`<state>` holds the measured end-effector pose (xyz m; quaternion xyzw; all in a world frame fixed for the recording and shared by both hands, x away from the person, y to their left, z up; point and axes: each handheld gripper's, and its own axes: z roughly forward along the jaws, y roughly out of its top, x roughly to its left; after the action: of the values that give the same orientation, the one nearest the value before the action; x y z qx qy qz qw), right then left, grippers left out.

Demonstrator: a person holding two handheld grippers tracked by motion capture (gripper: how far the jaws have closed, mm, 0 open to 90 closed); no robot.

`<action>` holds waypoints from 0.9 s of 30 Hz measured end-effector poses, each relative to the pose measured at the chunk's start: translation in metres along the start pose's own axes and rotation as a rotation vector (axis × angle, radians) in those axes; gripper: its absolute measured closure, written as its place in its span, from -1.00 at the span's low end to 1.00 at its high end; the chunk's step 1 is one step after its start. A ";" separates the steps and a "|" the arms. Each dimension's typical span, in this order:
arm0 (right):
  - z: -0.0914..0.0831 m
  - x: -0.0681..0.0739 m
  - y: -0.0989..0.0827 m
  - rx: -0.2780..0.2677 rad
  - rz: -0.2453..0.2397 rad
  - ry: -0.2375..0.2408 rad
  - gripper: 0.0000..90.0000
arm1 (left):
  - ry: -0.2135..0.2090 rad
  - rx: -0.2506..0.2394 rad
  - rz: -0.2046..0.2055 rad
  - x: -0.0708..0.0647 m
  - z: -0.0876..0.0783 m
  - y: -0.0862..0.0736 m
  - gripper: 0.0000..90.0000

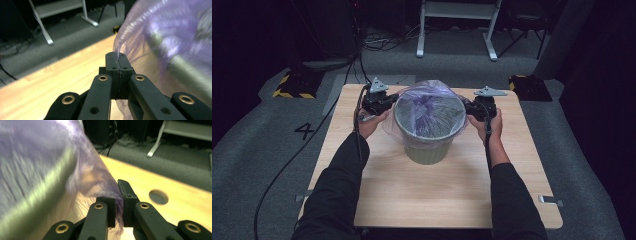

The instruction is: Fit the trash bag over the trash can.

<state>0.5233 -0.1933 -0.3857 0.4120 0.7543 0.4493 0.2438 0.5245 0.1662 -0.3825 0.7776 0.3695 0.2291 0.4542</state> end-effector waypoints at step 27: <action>0.022 -0.014 -0.011 0.069 0.074 0.047 0.97 | -0.080 0.025 -0.118 0.011 0.021 -0.007 0.97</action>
<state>0.5422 -0.1973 -0.4061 0.4369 0.7592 0.4414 0.1949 0.5432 0.1655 -0.3985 0.7686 0.3993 0.1660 0.4715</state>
